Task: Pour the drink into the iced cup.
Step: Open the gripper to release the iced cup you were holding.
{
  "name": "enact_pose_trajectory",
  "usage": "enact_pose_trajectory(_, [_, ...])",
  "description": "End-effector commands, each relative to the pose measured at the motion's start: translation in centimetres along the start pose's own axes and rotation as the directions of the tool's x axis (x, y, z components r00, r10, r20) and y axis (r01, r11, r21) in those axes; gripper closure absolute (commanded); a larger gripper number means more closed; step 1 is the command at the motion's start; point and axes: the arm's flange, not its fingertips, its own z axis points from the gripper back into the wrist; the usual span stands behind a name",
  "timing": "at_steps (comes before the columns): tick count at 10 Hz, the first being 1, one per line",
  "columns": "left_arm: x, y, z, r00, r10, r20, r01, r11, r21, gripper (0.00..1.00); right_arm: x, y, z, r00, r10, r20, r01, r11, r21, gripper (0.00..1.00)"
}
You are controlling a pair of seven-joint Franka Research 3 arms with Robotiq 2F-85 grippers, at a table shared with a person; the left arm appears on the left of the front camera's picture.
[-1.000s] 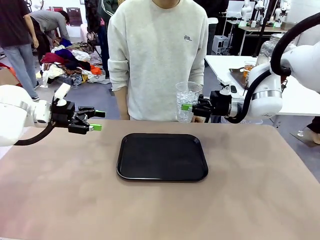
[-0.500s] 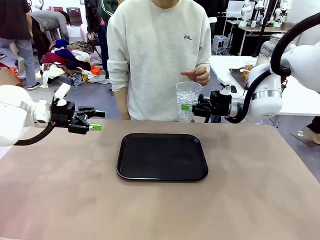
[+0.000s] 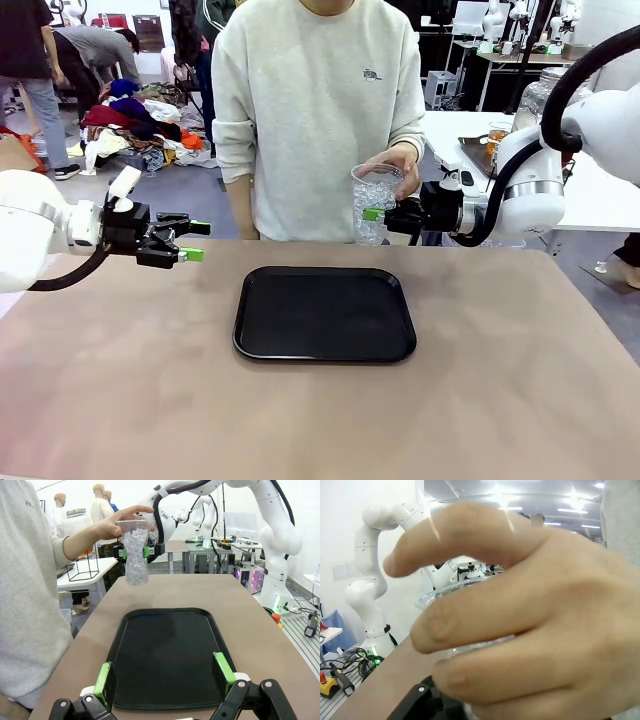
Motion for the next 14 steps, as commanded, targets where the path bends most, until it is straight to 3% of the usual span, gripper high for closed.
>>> enact_pose_trajectory(1, [0.20,-0.02,-0.03,1.000,0.004,0.008,-0.004,1.000,0.008,0.00,0.45,0.23,-0.02,1.000,0.014,0.001,-0.014,1.000,0.001,0.53])
enact_pose_trajectory(14, [0.20,-0.02,-0.03,1.000,0.004,0.008,-0.004,1.000,0.008,0.00,0.45,0.23,-0.02,1.000,0.014,0.001,-0.014,1.000,0.001,0.53])
